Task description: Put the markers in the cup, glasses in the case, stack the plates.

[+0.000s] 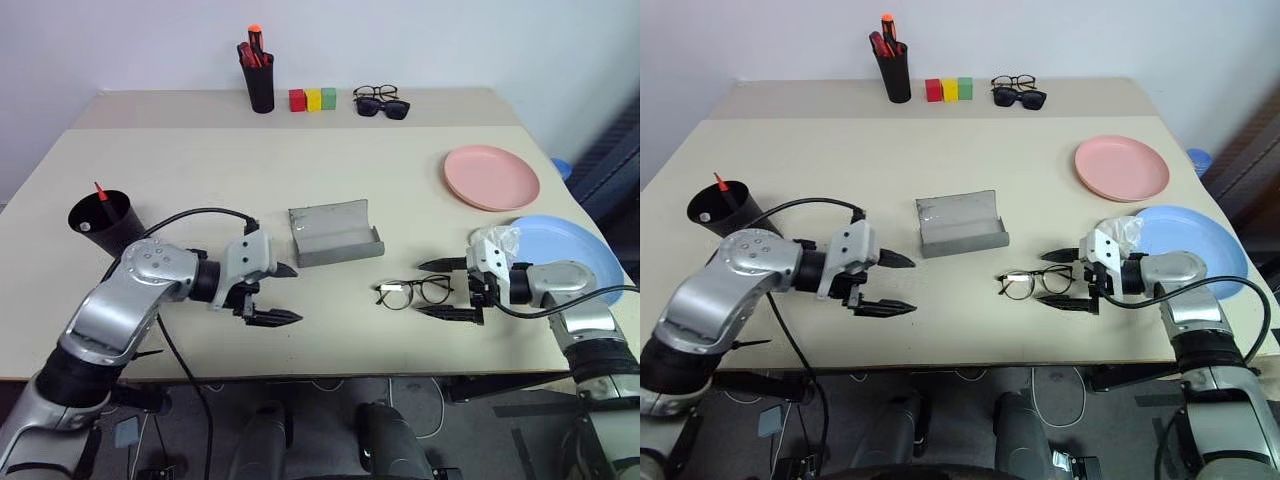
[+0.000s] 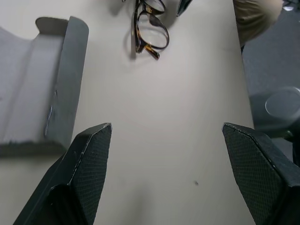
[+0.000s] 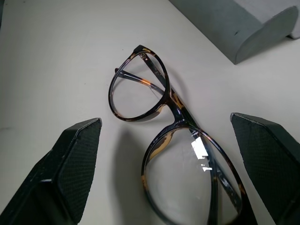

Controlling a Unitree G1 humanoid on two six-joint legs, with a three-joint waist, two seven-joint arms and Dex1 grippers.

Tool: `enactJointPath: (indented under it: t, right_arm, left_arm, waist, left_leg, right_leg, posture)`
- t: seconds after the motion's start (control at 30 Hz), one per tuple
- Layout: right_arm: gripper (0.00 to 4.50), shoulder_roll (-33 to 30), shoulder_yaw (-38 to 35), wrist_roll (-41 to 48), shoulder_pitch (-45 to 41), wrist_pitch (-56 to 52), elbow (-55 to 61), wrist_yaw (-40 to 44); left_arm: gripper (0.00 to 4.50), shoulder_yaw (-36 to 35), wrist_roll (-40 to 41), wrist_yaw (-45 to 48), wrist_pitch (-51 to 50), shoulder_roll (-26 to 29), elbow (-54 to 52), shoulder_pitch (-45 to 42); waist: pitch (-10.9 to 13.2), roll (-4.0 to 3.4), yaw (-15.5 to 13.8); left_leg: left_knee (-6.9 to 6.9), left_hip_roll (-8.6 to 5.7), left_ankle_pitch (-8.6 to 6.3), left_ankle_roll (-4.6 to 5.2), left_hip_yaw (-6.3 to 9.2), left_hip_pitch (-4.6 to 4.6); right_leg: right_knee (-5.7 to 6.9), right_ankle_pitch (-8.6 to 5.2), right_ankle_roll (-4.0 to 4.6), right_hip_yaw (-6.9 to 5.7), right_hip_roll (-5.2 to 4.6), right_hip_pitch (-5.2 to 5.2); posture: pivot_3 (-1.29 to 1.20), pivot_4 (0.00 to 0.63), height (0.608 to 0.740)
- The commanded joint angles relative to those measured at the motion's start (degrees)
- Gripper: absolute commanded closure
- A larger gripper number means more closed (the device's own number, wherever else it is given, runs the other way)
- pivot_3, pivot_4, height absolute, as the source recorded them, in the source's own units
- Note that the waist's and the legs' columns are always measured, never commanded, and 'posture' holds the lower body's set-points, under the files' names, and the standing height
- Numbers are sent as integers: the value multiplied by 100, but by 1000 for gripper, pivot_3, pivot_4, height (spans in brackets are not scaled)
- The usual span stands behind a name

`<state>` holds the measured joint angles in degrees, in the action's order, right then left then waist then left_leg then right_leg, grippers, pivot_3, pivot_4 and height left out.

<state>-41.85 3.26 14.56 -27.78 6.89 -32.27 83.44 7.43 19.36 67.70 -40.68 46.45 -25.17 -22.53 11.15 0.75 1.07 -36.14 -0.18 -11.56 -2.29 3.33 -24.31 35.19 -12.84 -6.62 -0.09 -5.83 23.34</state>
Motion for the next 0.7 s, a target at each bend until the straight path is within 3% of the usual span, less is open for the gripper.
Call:
enactJointPath:
  t: [0.03,0.17,0.23,0.27,0.5,0.7]
  right_arm:
    - [0,92,29,-110,-276,261,-390,148]
    - [0,187,71,-189,-411,341,-653,263]
    - [533,211,89,-244,-450,368,-769,321]
    - [839,222,91,-272,-475,394,-848,337]
    - [4232,228,36,-346,-515,529,-1061,347]
    - [4388,115,-148,-112,-345,318,-570,384]
  left_arm:
    - [654,-338,164,-140,-16,226,-281,233]
    - [654,-344,216,-320,-23,297,-360,369]
    - [598,-366,283,-403,-58,295,-409,398]
    - [598,-372,296,-437,-61,304,-420,417]
    - [598,-346,379,-628,-46,367,-463,511]
    - [598,-289,434,-784,-45,337,-438,561]
  waist:
    - [0,-1,-10]
    - [0,-1,-20]
    - [0,-1,-21]
    - [0,-1,-16]
    - [-7,12,27]
    - [-7,14,15]
  left_leg:
    - [0,0,0,0,0,1]
    - [-2,0,0,0,0,0]
    - [-1,-1,0,-1,0,0]
    - [-1,-1,0,0,0,0]
    - [6,1,0,-1,0,36]
    - [6,3,-3,-5,-2,84]
  right_leg:
    - [0,0,0,0,0,0]
    - [-1,0,0,0,0,-2]
    - [-1,0,0,0,0,-2]
    - [-1,0,0,0,0,-2]
    - [1,0,1,1,1,-30]
    - [-9,-14,-10,4,-3,-78]
  posture:
    - [0,150,740]
    - [0,150,740]
    - [0,150,740]
    - [0,150,740]
    - [0,150,740]
    - [0,150,740]
